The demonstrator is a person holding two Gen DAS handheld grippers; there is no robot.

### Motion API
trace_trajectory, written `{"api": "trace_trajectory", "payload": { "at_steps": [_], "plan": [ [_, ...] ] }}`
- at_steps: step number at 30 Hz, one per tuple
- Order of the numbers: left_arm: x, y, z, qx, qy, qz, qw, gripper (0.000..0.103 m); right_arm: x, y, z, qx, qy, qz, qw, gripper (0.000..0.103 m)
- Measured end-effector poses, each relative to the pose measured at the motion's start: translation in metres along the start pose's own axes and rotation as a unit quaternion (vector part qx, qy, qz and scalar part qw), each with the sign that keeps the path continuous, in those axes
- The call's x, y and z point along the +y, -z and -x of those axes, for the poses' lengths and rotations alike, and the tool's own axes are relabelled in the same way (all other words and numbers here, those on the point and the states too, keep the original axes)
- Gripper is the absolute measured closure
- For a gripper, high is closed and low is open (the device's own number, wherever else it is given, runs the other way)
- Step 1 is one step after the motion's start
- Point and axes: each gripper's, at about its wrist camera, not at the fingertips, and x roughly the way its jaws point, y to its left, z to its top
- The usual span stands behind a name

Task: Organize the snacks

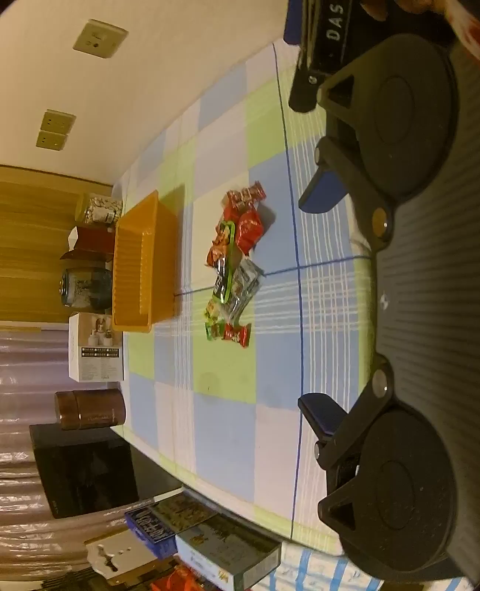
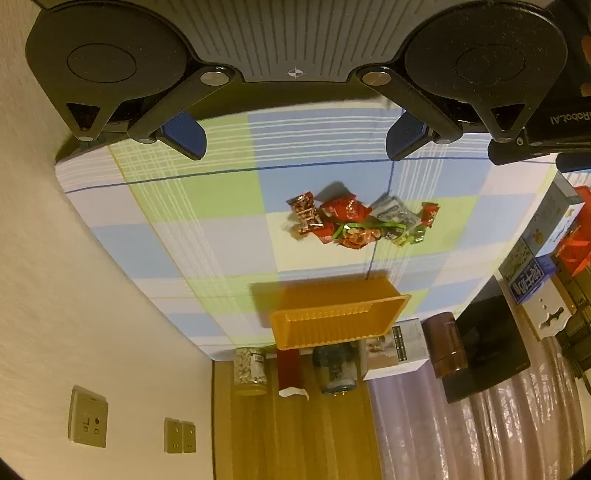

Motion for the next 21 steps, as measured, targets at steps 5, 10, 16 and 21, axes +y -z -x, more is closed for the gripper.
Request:
{"api": "trace_trajectory", "payload": {
  "at_steps": [5,10,16,21],
  "plan": [
    [0.0017,0.0019,0.0080,-0.010,0.000,0.001,0.9999,0.000,0.0005,0.0004,0.0008,-0.001,0.004,0.001,1.000,0.000],
    [0.0008,0.0015,-0.0005,-0.003,-0.002,-0.002,1.0000,0.000,-0.0027,-0.0019,0.0020,-0.002,0.006,0.000,1.000,0.000],
    [-0.0015,0.0002,0.0017,-0.006,-0.004,-0.007,1.0000,0.000,-0.0006,-0.0023,-0.0014,-0.003,0.006,0.002,1.000,0.000],
    [-0.0020,-0.0002,0.0023,-0.006,-0.002,-0.007,1.0000,0.000,-0.0016,-0.0012,0.0016,-0.003,0.007,0.002,1.000,0.000]
  ]
}}
